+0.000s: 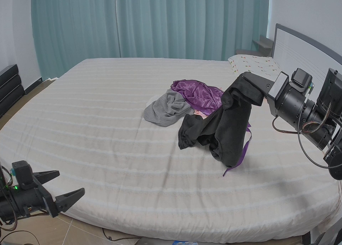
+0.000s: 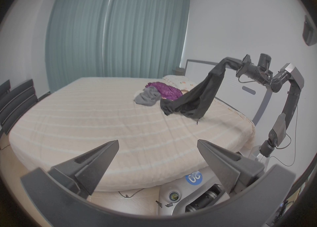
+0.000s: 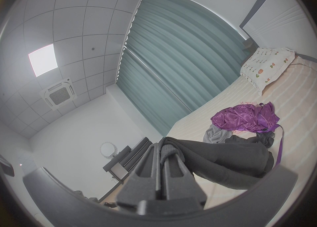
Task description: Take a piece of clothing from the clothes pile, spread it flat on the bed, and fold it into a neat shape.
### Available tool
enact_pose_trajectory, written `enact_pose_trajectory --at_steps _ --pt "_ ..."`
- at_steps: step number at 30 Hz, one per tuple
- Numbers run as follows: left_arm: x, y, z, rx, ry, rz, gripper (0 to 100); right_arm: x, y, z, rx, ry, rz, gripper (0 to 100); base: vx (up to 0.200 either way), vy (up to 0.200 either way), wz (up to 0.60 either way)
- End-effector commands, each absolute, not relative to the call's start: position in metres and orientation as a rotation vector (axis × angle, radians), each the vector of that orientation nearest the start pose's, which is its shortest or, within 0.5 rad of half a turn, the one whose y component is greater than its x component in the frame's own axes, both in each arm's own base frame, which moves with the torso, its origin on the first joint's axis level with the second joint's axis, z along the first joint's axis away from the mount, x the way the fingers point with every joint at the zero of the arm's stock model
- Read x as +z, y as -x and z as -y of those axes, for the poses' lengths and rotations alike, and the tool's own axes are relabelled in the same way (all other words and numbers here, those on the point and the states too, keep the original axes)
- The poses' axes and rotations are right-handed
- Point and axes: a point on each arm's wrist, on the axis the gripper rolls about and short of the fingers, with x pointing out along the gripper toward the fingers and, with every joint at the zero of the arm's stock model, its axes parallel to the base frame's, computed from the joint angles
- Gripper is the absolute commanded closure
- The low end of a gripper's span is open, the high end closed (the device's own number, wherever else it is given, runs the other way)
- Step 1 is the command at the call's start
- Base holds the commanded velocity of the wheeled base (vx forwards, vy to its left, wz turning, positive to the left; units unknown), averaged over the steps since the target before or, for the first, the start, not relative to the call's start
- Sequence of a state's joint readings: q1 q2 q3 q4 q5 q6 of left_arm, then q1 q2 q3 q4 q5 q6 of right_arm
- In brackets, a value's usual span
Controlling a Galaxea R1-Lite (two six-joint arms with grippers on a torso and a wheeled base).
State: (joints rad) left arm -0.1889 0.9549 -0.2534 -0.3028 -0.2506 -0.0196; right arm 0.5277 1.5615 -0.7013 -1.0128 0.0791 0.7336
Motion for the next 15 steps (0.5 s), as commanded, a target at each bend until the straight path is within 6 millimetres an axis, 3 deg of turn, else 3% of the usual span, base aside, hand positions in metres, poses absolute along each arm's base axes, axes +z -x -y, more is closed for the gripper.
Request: enact_pose_trajectory --at_steps 1,7,15 --pt "0.118 -0.149 0.050 -0.505 0.036 -0.607 0 0.228 -0.225 -0.135 0.632 -0.737 -0.095 100 0.000 0.000 0.00" --pt "0.108 -0.173 0.063 -0.507 0.037 -0.595 0 0.224 -0.223 -0.131 0.612 -0.729 -0.101 100 0.000 0.000 0.00" --pt "0.093 -0.196 0.100 -0.487 0.030 -0.616 0 0.215 -0.220 -0.130 0.605 -0.715 -0.129 100 0.000 0.000 0.00"
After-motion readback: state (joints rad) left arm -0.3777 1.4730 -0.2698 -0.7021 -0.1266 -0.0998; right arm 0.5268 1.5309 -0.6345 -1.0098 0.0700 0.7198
